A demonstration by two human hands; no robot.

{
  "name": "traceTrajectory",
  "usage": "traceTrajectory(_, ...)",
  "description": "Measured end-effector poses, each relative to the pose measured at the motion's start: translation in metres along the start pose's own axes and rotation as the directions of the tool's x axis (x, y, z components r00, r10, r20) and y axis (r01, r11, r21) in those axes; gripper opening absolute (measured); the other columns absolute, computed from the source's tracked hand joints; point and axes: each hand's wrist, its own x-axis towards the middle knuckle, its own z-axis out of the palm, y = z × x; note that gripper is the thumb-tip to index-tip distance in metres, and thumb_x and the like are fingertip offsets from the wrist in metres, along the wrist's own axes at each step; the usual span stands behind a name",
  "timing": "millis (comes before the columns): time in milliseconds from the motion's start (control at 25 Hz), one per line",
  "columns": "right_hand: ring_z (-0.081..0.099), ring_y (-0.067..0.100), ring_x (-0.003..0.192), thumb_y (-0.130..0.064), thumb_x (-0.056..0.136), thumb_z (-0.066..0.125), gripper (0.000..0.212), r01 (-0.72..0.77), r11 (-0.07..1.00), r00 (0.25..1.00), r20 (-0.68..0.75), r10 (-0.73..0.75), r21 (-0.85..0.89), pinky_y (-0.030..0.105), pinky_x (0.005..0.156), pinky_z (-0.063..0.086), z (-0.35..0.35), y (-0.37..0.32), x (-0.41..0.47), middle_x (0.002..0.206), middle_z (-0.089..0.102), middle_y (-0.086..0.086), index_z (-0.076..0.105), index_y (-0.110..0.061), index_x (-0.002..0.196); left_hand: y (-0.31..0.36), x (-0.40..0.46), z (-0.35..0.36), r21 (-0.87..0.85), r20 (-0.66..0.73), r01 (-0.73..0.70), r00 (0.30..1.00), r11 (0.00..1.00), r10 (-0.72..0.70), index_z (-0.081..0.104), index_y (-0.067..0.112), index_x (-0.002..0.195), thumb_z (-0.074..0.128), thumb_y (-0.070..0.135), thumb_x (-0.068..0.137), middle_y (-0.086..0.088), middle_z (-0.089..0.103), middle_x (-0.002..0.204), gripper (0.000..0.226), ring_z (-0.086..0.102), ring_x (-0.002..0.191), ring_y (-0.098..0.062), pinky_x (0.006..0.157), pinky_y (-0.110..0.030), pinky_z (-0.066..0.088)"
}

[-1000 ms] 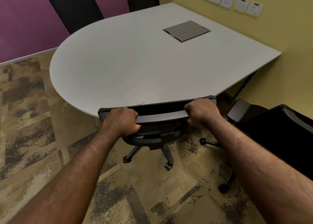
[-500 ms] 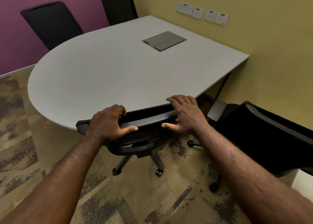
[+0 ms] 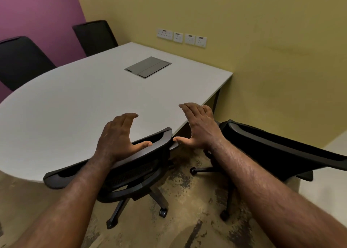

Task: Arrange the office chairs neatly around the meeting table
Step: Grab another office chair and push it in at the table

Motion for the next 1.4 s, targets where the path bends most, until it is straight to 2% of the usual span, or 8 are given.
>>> traceTrajectory(160,0.028,0.023,0.134,-0.078,0.071,0.052,0.103,-0.110,0.991,0.994,-0.001,0.110,-0.072,0.052,0.110,0.018,-0.018,0.018,-0.010,0.146,0.036,0.009,0.021,-0.015,0.147,0.020,0.037,0.012,-0.068,-0.020,-0.064,0.998,0.996,0.063,0.035,0.024,0.138,0.058,0.077,0.068,0.001,0.041,0.142,0.091,0.033,0.131,-0.018,0.105,-0.042,0.030)
traceTrajectory(280,0.029,0.024,0.133,-0.077,0.075,0.049,0.098,-0.252,0.961,0.968,-0.030,0.250,-0.113,0.052,0.109,0.017,-0.032,0.032,-0.023,0.146,0.035,0.009,0.022,-0.014,0.146,0.040,0.067,0.023,-0.152,-0.005,-0.143,0.990,0.978,0.144,0.031,0.022,0.142,0.054,0.079,0.069,-0.002,0.037,0.148,0.096,0.030,0.136,-0.020,0.108,-0.044,0.028)
traceTrajectory(560,0.033,0.024,0.129,-0.075,0.075,0.050,0.095,-0.534,0.830,0.845,-0.113,0.522,-0.160,0.050,0.109,0.018,-0.061,0.070,-0.086,0.143,0.037,0.006,0.023,-0.017,0.144,0.106,0.110,0.057,-0.314,0.045,-0.334,0.930,0.889,0.365,0.030,0.020,0.144,0.054,0.081,0.070,-0.005,0.040,0.147,0.098,0.034,0.134,-0.022,0.106,-0.045,0.033)
traceTrajectory(720,0.031,0.022,0.131,-0.076,0.074,0.050,0.094,-0.638,0.759,0.770,-0.143,0.623,-0.128,0.048,0.110,0.018,-0.072,0.099,-0.129,0.144,0.036,0.004,0.023,-0.019,0.144,0.152,0.125,0.083,-0.343,0.116,-0.378,0.892,0.860,0.438,0.028,0.025,0.144,0.046,0.087,0.067,-0.002,0.040,0.146,0.101,0.036,0.132,-0.021,0.105,-0.044,0.036)
traceTrajectory(920,0.038,0.022,0.126,-0.076,0.072,0.054,0.088,-0.692,0.716,0.721,-0.127,0.681,-0.093,0.048,0.106,0.024,-0.078,0.147,-0.183,0.137,0.043,0.002,0.034,-0.021,0.138,0.214,0.136,0.118,-0.366,0.173,-0.424,0.844,0.828,0.508,0.034,0.027,0.139,0.048,0.085,0.068,0.002,0.046,0.141,0.093,0.040,0.128,-0.016,0.102,-0.042,0.040)
traceTrajectory(1080,0.048,0.013,0.100,-0.077,0.069,0.056,0.069,-0.676,0.736,0.736,-0.076,0.673,-0.031,0.041,0.094,0.038,-0.079,0.197,-0.216,0.109,0.050,-0.008,0.050,-0.025,0.114,0.259,0.145,0.145,-0.385,0.254,-0.413,0.812,0.825,0.525,0.041,0.032,0.134,0.049,0.084,0.068,0.010,0.051,0.135,0.085,0.044,0.123,-0.010,0.101,-0.039,0.042)
traceTrajectory(1160,0.049,0.008,0.093,-0.080,0.068,0.056,0.068,-0.672,0.741,0.740,-0.031,0.672,0.013,0.036,0.089,0.043,-0.076,0.221,-0.229,0.103,0.051,-0.011,0.053,-0.026,0.110,0.277,0.147,0.159,-0.381,0.312,-0.386,0.802,0.840,0.510,0.042,0.034,0.132,0.051,0.084,0.067,0.013,0.052,0.133,0.082,0.046,0.121,-0.008,0.098,-0.038,0.044)
traceTrajectory(1400,0.051,0.007,0.081,-0.090,0.060,0.051,0.073,-0.679,0.733,0.732,0.103,0.674,0.035,0.029,0.070,0.047,-0.055,0.270,-0.265,0.091,0.057,-0.013,0.059,-0.029,0.097,0.316,0.147,0.198,-0.358,0.446,-0.340,0.756,0.870,0.479,0.048,0.042,0.119,0.048,0.086,0.063,0.021,0.057,0.113,0.071,0.052,0.098,0.000,0.078,-0.028,0.050)
